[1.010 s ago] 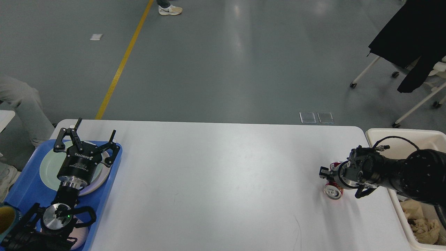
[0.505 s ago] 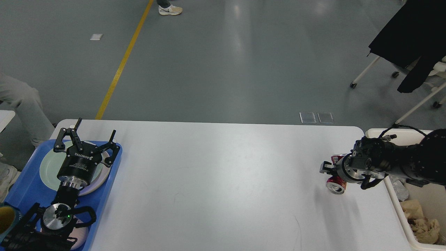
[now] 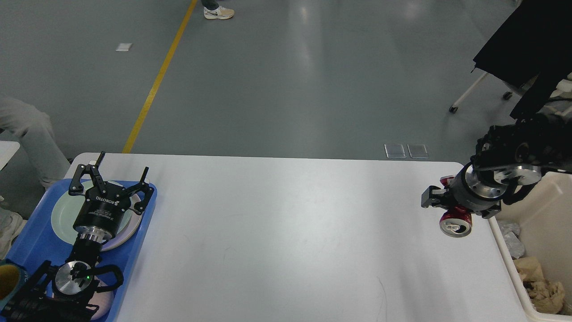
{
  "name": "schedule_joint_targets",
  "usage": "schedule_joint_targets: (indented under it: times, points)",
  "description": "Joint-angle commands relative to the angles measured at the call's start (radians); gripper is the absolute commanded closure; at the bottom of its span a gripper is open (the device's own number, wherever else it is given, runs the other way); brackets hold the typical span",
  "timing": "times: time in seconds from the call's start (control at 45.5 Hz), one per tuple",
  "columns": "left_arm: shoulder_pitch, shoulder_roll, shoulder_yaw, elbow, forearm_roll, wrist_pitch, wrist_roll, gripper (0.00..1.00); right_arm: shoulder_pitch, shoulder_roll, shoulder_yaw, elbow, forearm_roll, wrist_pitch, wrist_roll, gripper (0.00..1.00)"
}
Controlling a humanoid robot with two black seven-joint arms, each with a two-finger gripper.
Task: Tidy desktop
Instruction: 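Lift the red can and carry it into the white bin, then release the can in the bin and raise the right gripper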
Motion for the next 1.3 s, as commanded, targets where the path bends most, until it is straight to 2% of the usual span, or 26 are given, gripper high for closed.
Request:
schedule_joint_targets:
  times: [0.0,0.329,0.527,0.615,0.768,0.966,1.12,1.273]
  points:
    - [0.0,0.0,0.0,0.0,0.0,0.0,-0.001,0.04,0.173,-0.028,-0.031,0.089,0.0,0.156,0.001,1.0]
    - [0.0,0.0,-0.002,0.001,0.0,0.0,0.001,0.04,0.52,-0.063,-0.161,0.23,0.0,0.446,0.011,1.0]
    - [0.0,0.0,-0.002,0.001,0.0,0.0,-0.001,0.04,0.554,-0.071,-0.223,0.232,-0.001,0.443,0.029,1.0]
    - [0.0,0.0,-0.002,0.001,0.0,0.0,0.001,0.04,0.525,-0.138,-0.237,0.213,-0.012,0.423,0.041,1.0]
    - [0.0,0.0,-0.002,0.0,0.0,0.0,-0.001,0.04,0.389,-0.305,-0.223,0.091,-0.124,0.364,0.026,1.0]
    - [0.0,0.0,-0.002,0.001,0.0,0.0,-0.001,0.04,0.119,-0.471,-0.117,-0.198,-0.199,0.359,0.029,1.0]
    - [0.0,0.0,-0.002,0.001,0.0,0.0,-0.001,0.04,-0.231,-0.476,0.048,-0.483,-0.21,0.354,0.038,1.0]
    - [0.0,0.0,-0.002,0.0,0.0,0.0,-0.001,0.04,-0.619,-0.425,0.289,-0.783,-0.21,0.312,0.038,1.0]
